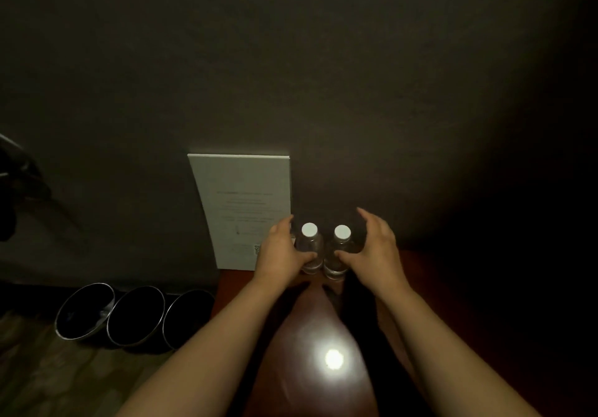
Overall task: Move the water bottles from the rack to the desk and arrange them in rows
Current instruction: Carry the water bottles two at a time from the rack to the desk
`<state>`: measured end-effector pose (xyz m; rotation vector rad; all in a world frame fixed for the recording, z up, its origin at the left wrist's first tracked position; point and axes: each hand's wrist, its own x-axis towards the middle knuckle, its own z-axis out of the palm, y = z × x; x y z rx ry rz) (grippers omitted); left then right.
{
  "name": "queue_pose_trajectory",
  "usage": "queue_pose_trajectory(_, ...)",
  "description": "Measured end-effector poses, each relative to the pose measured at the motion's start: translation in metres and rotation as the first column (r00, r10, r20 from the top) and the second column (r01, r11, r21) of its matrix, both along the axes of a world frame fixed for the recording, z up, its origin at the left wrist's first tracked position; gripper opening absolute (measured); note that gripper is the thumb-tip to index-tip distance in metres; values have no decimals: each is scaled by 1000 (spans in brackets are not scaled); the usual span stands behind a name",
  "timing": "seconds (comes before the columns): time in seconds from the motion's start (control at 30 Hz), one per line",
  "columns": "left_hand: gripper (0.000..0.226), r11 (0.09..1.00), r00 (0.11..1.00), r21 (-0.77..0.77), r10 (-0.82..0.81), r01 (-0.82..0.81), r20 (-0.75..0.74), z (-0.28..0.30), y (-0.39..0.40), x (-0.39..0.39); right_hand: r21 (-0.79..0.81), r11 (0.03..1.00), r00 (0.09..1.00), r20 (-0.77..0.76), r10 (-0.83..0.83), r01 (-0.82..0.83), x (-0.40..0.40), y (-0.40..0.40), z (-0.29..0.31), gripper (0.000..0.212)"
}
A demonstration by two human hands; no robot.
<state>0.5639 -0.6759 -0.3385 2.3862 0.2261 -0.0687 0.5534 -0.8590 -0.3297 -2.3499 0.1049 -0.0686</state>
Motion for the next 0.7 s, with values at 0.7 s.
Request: queue_pose_trajectory(0.7, 69, 965, 998, 255, 55, -56, 13, 163, 197, -207, -256, 823, 862, -154, 483, -507, -142, 193, 150, 70)
